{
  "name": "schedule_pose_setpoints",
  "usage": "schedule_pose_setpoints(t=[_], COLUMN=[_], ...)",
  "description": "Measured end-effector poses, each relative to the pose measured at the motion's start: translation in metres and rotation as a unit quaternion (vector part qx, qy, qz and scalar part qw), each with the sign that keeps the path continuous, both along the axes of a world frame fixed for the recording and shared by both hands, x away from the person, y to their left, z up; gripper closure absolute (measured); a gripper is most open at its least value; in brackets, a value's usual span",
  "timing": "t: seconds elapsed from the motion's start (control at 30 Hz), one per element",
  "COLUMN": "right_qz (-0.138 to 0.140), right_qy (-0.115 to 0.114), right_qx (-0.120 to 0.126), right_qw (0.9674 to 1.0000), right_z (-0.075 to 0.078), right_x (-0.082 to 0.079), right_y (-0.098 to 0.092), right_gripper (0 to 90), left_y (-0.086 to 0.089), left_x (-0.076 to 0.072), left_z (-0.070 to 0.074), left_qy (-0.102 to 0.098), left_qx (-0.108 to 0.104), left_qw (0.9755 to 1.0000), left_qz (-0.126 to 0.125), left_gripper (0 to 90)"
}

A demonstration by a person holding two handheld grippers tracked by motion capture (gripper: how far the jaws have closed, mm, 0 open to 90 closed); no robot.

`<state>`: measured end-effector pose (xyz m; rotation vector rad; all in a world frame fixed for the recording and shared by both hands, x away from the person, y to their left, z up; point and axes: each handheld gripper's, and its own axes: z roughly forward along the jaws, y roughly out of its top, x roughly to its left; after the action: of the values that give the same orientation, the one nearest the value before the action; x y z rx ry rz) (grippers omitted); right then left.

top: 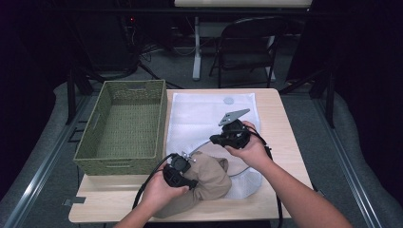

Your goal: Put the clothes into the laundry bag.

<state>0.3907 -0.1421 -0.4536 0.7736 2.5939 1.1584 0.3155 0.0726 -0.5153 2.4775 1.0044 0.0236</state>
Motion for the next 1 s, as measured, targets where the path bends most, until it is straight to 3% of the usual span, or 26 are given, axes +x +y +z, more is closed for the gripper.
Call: schedule_pose_setpoints(t=[0.2, 0.4, 0.63, 0.73, 1.0], right_qz=[0.001, -0.001, -0.004, -0.003, -0.002], right_qy=[-0.003, -0.007, -0.01, -0.013, -0.015], right_qx=[0.004, 0.019, 0.024, 0.023, 0.024], right_qw=[1.0, 0.9998, 0.9997, 0.9997, 0.9996], right_z=[0.001, 0.005, 0.008, 0.008, 0.009], right_x=[-0.004, -0.007, -0.008, -0.009, -0.01], right_y=[-0.001, -0.005, -0.009, -0.008, -0.007], right_gripper=[88.7, 88.7, 88.7, 88.7, 88.7], left_y=[-0.001, 0.001, -0.007, -0.013, -0.017], left_x=[0.0, 0.003, 0.01, 0.012, 0.02], left_z=[-0.002, 0.015, 0.024, 0.023, 0.015], left_qy=[0.0, -0.013, -0.018, -0.017, -0.012], left_qx=[-0.002, -0.023, -0.034, -0.035, -0.033], left_qw=[1.0, 0.9995, 0.999, 0.999, 0.9984], left_qz=[0.008, 0.02, 0.023, 0.02, 0.044], left_gripper=[53.8, 53.7, 53.7, 53.7, 53.7])
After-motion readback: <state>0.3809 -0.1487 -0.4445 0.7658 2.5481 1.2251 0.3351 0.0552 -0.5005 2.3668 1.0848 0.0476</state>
